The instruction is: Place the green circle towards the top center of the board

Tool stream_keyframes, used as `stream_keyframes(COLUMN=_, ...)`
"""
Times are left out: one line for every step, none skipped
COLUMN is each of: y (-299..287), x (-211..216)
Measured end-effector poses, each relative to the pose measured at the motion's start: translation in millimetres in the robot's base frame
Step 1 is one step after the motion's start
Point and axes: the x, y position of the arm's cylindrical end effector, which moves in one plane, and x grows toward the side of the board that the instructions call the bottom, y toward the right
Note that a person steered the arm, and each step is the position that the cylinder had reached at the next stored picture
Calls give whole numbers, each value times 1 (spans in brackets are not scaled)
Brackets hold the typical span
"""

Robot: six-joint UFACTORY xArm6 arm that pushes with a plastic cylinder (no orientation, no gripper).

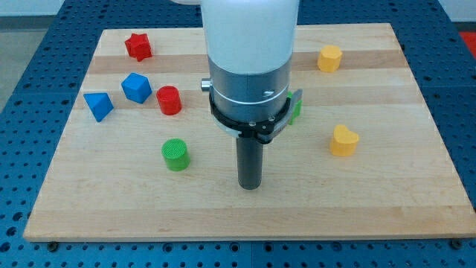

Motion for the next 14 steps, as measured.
stream_keyframes(y=-58, x=22)
stream_keyframes(y=-76, x=22)
stream_keyframes(y=-147, x=22)
stream_keyframes(y=-150, x=22)
stream_keyframes(y=-150, x=-8)
stream_keyframes(y=-150, x=-9)
stream_keyframes(y=-127, x=-25)
stream_keyframes(y=-92, x=-45)
stream_keyframes(y=-76, x=-53)
stream_keyframes(y=-60, x=-60)
stream_keyframes(y=-53, x=-68)
stream_keyframes(y=-44, x=-84)
stream_keyframes(y=-32, x=-115)
stream_keyframes(y=-25, x=-137)
